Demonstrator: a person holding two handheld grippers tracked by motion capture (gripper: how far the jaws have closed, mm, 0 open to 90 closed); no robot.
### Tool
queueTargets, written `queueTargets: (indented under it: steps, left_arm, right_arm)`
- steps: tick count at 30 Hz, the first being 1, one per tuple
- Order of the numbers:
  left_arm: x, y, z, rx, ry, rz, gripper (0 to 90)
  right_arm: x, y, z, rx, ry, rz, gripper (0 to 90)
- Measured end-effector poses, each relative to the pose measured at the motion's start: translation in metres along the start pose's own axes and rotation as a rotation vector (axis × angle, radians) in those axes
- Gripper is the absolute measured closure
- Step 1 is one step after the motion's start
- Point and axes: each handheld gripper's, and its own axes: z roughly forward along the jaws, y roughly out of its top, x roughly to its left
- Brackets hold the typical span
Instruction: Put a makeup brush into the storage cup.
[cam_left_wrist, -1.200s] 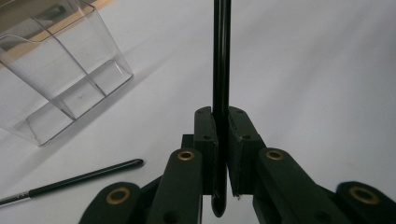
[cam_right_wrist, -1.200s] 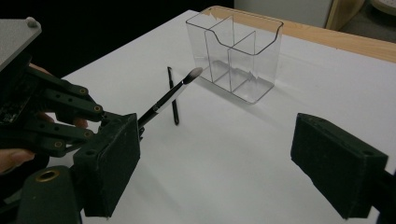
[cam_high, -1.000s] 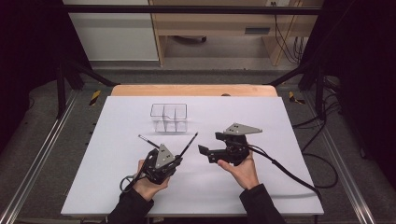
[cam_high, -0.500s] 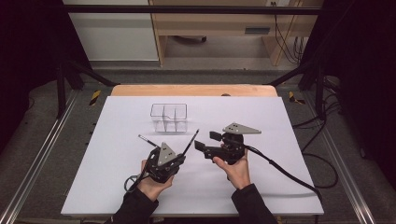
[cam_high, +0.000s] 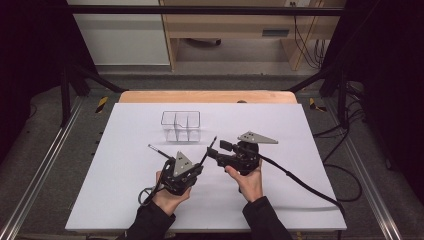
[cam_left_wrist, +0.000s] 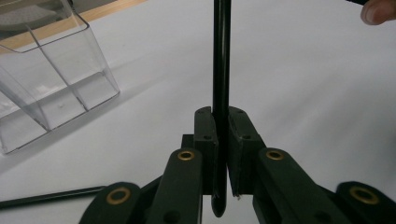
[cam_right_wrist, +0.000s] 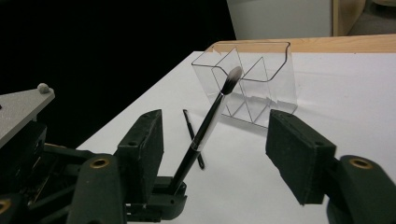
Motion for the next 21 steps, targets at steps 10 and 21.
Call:
queueTargets:
  steps: [10, 21]
  left_arm:
    - [-0.0062, 0.0013, -0.0003, -0.017, -0.003, -0.007, 83.0]
    - [-0.0094, 0.0014, -0.0016, -0.031, -0.003, -0.013, 83.0]
  right_arm:
    - [0.0005, -0.0013, 0.0027, -0.006, 0.021, 0.036, 57.8]
    - [0.0009, -0.0012, 0.0031, -0.007, 0.054, 0.064, 75.7]
